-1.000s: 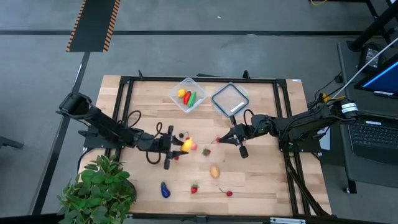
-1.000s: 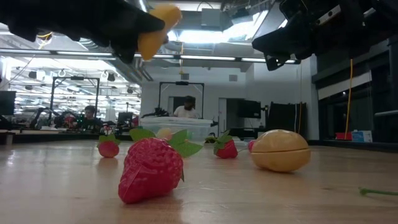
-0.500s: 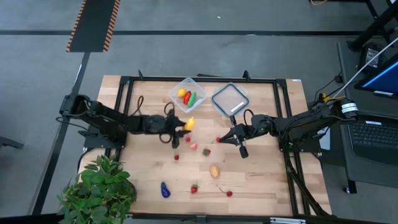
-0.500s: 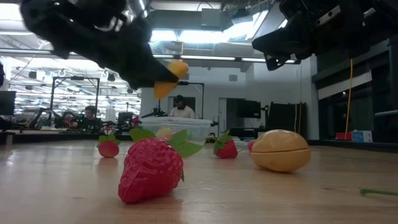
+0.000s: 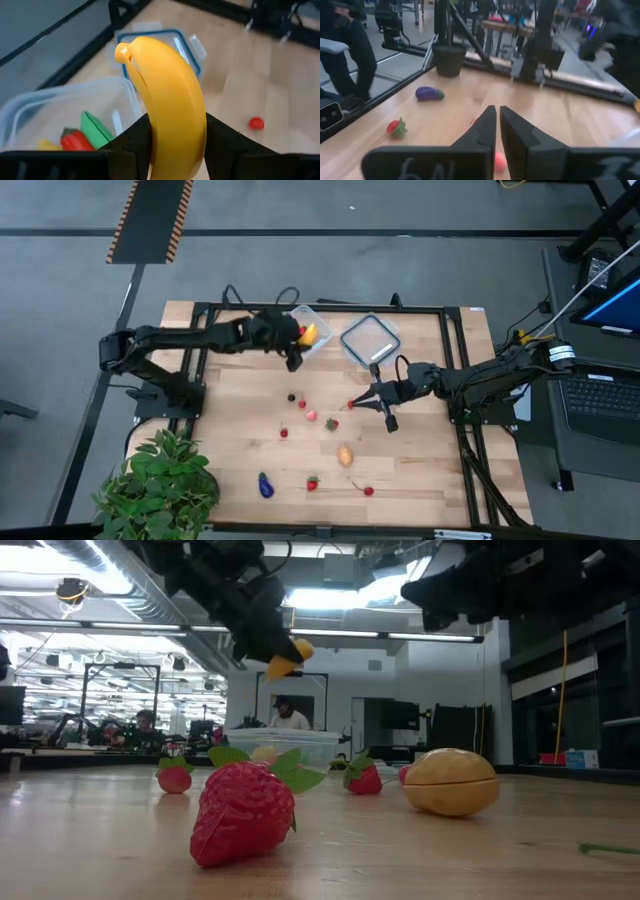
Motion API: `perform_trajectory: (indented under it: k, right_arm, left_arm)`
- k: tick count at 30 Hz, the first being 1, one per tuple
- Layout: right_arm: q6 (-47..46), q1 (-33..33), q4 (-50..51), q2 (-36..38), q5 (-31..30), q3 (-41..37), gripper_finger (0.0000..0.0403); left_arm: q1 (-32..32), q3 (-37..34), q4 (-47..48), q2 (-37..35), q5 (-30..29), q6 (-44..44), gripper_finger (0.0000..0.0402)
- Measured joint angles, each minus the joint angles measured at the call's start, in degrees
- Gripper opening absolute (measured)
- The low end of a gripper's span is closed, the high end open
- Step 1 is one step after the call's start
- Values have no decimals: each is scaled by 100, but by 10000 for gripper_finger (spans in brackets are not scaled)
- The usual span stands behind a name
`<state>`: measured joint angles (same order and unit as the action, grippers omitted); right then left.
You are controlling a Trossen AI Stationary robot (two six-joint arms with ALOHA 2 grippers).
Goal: Pick and placing Produce into tupperware
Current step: Put the banana into the transparent container
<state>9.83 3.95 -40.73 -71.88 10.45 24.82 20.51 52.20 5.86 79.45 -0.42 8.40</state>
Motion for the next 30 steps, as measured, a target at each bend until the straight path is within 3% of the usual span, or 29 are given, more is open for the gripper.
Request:
perform_trajectory:
  k: [5,10,15,20,24,30]
  right_arm:
    - [377,0,-349,0,0,0,28]
    - [572,-4,-517,0,2,2,28]
    - [576,-8,-539,0,3,2,28]
    - [592,-9,-538,0,3,2,28]
    - [592,-7,-541,0,3,2,28]
    - [581,-7,-562,0,5,2,28]
  left_arm:
    - [357,280,138,288,124,0,130]
    - [590,603,157,981,592,-19,130]
    - [778,1148,677,1675,616,-109,130]
    - [812,1623,1084,2144,621,-104,130]
    - [832,1971,1265,2448,1046,212,130]
    - [843,2057,1456,2731,1011,306,130]
